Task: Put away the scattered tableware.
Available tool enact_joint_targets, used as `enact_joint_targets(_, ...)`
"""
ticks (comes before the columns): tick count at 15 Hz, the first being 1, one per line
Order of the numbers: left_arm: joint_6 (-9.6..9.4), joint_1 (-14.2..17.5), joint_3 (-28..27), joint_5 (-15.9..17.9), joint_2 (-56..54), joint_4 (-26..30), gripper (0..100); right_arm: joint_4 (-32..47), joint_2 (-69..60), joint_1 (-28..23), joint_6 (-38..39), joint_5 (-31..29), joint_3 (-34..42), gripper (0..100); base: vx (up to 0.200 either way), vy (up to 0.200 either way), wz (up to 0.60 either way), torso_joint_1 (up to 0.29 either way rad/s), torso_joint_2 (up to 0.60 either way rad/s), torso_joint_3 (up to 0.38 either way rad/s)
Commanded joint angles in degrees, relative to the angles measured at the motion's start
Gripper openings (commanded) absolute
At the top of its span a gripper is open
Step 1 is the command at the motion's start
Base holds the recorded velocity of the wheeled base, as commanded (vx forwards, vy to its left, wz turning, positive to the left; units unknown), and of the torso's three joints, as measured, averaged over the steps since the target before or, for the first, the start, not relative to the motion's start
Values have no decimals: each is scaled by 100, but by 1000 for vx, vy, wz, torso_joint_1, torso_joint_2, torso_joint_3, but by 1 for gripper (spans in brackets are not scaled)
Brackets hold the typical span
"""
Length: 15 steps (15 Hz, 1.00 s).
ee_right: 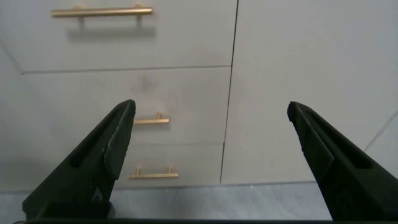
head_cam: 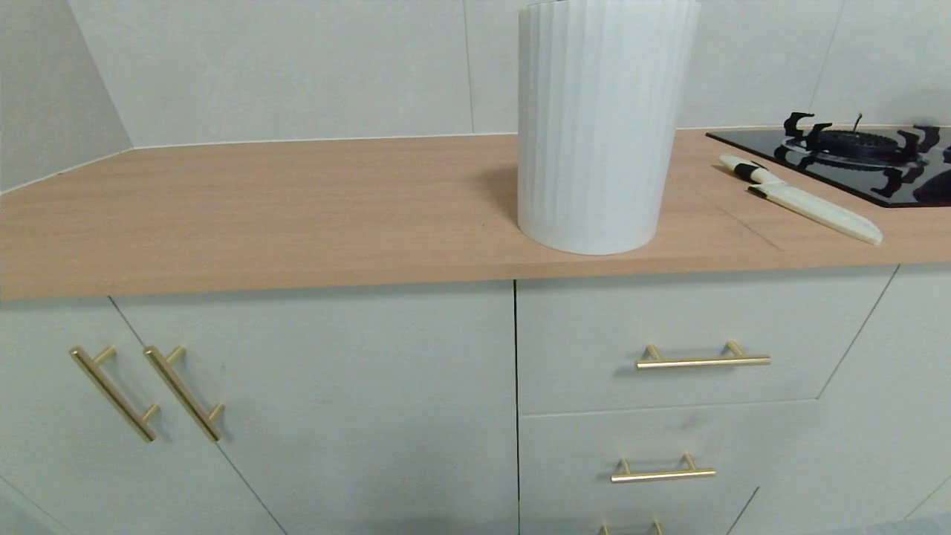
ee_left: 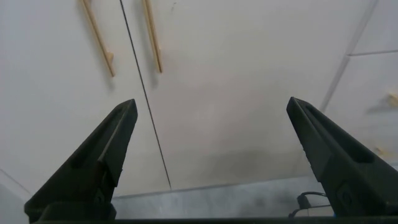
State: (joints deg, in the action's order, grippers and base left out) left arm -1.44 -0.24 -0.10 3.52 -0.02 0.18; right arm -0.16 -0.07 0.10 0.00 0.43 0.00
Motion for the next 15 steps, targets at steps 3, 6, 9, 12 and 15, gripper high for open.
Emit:
enact_joint_targets(3,3,-2,1,-1,2,-1,100,-2,16,-1,0,1,0,100,0,0,0,0,0,0)
enact_joint_targets(6,3,-2,1,-1,2,-1,100,-2,7,-1,0,1,0,100,0,0,200,-1,1,2)
enact_joint_targets(9,3,-2,1,-1,2,-1,100,-2,7,-1,9,-8,0,100,0,0,400,0,0,3)
enact_joint_targets(12,12,-2,1,-1,2,-1,100,-2,7,-1,9,-8,0,100,0,0,0,0,0,0)
enact_joint_targets(15,12,-2,1,-1,2,-1,100,-2,7,-1,9,-8,0,100,0,0,0,0,0,0)
